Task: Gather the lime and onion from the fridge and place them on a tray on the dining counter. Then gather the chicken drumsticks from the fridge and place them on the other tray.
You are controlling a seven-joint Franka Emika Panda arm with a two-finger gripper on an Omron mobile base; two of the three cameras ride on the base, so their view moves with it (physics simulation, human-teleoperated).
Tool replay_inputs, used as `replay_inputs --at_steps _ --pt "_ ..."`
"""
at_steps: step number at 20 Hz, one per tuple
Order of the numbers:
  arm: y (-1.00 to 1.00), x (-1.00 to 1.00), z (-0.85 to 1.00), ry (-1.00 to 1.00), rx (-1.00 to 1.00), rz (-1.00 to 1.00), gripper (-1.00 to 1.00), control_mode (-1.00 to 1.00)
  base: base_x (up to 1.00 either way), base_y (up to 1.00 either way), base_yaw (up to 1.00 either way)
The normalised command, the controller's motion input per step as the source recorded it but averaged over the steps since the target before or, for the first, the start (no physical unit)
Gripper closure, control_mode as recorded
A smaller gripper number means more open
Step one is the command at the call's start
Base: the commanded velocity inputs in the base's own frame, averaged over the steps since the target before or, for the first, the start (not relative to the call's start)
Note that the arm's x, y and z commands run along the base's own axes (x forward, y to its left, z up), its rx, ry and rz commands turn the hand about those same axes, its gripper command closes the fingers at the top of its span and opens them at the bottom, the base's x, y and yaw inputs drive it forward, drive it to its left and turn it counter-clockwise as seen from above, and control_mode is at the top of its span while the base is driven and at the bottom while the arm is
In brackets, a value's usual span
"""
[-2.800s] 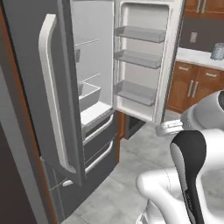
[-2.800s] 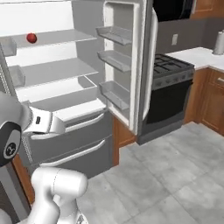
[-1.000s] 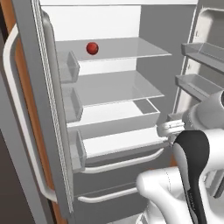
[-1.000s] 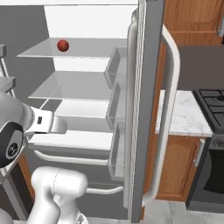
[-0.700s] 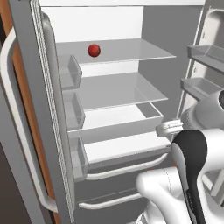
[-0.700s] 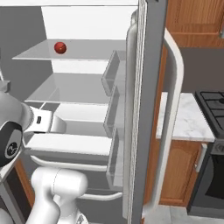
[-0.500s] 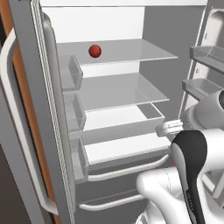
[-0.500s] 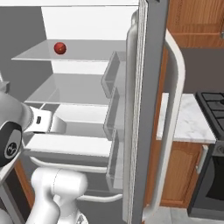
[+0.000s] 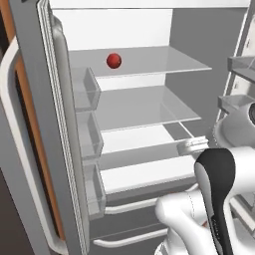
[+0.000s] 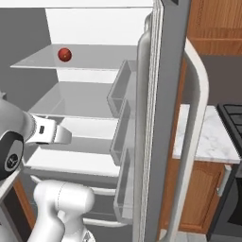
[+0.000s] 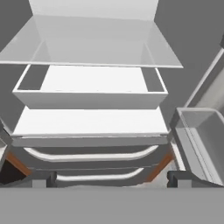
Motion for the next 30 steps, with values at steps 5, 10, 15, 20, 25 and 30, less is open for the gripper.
replay_inputs --at_steps 5,10,15,20,25,30 --pt "0.00 0.00 0.00 0.00 0.00 0.00 -1.00 1.00 0.41 0.23 0.08" --pt "0.00 0.00 0.00 0.00 0.00 0.00 -1.00 1.00 0.53 0.22 0.07" --pt "0.00 0.00 0.00 0.00 0.00 0.00 -1.00 1.00 0.39 0.11 0.09" --pt "0.00 0.00 0.00 0.00 0.00 0.00 -1.00 1.00 0.25 0.01 0.12" --pt "0.15 0.20 0.08 -0.19 0.05 0.20 -1.00 -1.00 0.00 0.00 0.00" --pt "0.17 0.03 0.54 -0.19 0.03 0.19 -1.00 -1.00 0.00 0.00 0.00"
